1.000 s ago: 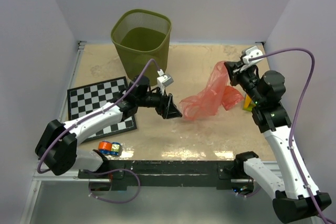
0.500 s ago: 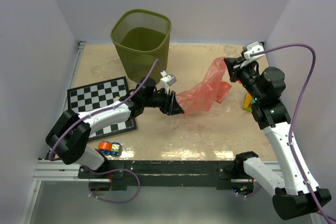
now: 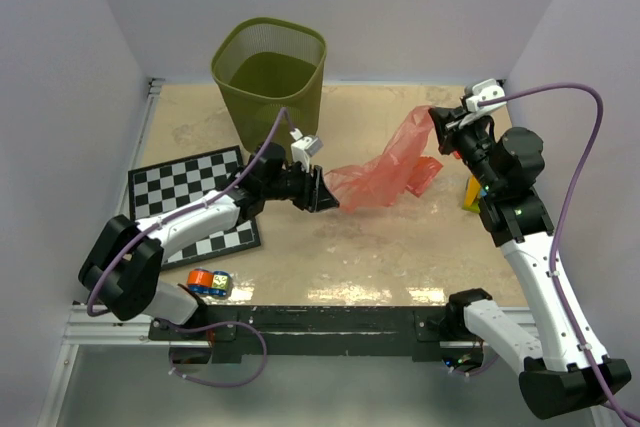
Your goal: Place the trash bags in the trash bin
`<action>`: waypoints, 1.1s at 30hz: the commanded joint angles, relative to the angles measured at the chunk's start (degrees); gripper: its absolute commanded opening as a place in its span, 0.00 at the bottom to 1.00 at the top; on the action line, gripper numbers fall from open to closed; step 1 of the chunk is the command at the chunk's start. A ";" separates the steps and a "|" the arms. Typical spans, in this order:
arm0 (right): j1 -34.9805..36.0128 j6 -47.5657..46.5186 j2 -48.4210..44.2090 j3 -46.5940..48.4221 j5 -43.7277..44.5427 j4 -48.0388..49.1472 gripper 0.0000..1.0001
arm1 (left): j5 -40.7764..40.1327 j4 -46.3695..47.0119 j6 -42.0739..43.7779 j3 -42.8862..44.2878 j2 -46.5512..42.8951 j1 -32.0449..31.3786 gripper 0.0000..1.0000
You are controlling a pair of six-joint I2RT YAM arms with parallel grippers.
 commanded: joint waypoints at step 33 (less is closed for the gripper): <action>-1.48 -3.41 49.61 83.18 1.79 27.06 0.00 | -20.12 15.01 33.46 100.21 30.89 10.68 0.00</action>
